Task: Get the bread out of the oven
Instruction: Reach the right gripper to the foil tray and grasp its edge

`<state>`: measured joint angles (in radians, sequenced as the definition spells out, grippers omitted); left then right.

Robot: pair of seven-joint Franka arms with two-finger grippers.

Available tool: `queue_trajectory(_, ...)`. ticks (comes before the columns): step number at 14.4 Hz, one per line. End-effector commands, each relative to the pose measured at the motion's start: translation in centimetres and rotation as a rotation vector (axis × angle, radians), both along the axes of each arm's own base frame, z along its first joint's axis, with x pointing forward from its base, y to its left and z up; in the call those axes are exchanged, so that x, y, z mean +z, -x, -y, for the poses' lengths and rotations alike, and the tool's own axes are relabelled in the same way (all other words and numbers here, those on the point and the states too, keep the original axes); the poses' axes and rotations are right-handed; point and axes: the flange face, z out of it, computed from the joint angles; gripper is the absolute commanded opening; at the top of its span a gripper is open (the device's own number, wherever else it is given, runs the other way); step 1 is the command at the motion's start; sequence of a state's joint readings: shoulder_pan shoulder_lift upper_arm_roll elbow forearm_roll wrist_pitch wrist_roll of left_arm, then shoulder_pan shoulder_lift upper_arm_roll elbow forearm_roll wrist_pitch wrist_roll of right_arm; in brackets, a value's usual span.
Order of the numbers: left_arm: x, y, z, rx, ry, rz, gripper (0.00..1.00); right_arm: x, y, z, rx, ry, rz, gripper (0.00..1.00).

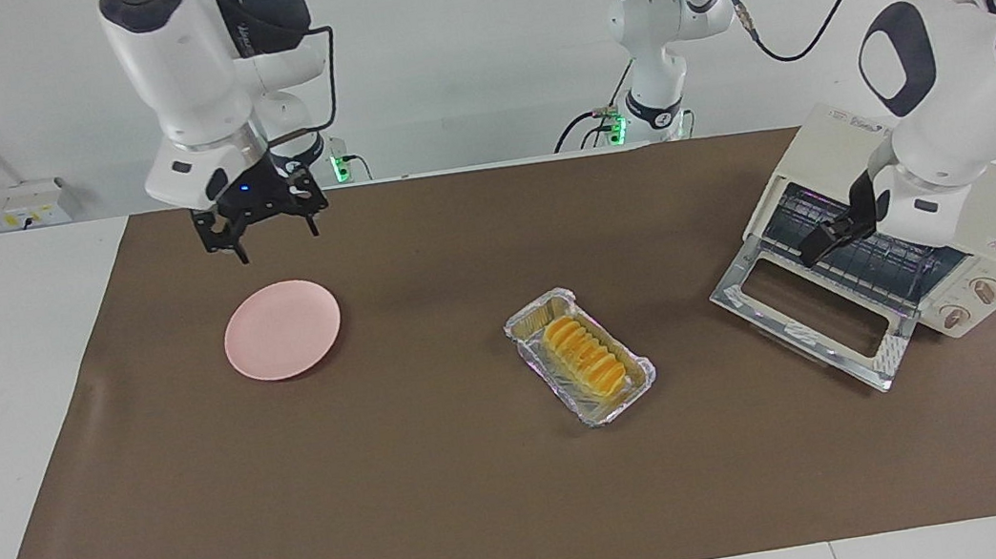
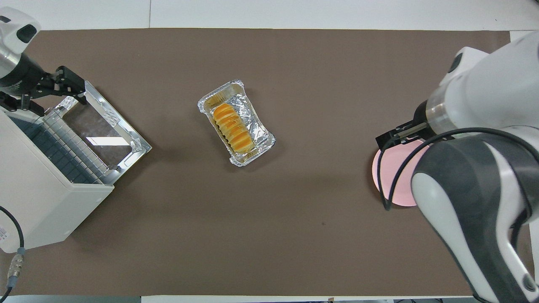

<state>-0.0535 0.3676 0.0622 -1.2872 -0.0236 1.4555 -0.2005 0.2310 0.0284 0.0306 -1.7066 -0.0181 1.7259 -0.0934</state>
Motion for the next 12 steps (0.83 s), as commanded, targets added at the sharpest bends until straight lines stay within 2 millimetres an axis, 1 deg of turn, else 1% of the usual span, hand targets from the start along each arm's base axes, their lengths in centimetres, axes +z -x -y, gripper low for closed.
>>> queue_trajectory(1, 0.5, 3.0, -3.2, -0.049, 0.036, -0.033, 1.00, -3.3, -2.0, -6.0, 0.049, -0.029, 0.007, 1.00)
queue_trajectory(2, 1.2, 4.0, -3.9, -0.042, 0.039, -0.030, 1.00, -4.2, -2.4, -8.3, 0.056, -0.036, 0.002, 1.00)
queue_trajectory(3, 2.5, 5.5, -4.4, -0.042, 0.044, -0.020, 1.00, -5.4, -2.8, -11.5, 0.064, -0.035, 0.002, 1.00)
queue_trajectory(4, 3.4, 7.4, -5.5, -0.042, 0.053, -0.019, 1.00, -6.4, -3.0, -13.9, 0.072, -0.036, 0.010, 1.00)
queue_trajectory(5, 4.1, 9.1, -6.1, -0.063, 0.063, -0.013, 1.00, -7.3, -3.1, -15.2, 0.084, -0.040, 0.017, 1.00)
queue_trajectory(6, 4.1, 10.0, -6.1, -0.076, 0.069, -0.023, 1.00, -8.8, -3.1, -16.1, 0.096, -0.030, 0.004, 1.00)
queue_trajectory(7, 3.9, 10.8, -5.6, -0.085, 0.073, -0.036, 1.00, -9.8, -3.6, -17.7, 0.106, -0.026, 0.002, 1.00)
queue_trajectory(8, 3.6, 11.4, -5.3, -0.095, 0.075, -0.047, 1.00, -10.6, -4.3, -19.6, 0.088, -0.023, 0.003, 1.00)
queue_trajectory(9, 3.5, 11.0, -5.3, -0.111, 0.076, -0.024, 1.00, -12.0, -5.0, -21.3, 0.069, -0.018, 0.001, 1.00)
queue_trajectory(10, 3.7, 10.5, -5.4, -0.122, 0.073, 0.000, 1.00, -13.3, -5.8, -22.5, 0.057, -0.013, 0.006, 1.00)
queue_trajectory(12, 3.9, 10.5, -5.0, -0.127, 0.076, -0.012, 1.00, -14.9, -7.6, -23.7, 0.045, -0.016, 0.022, 1.00)
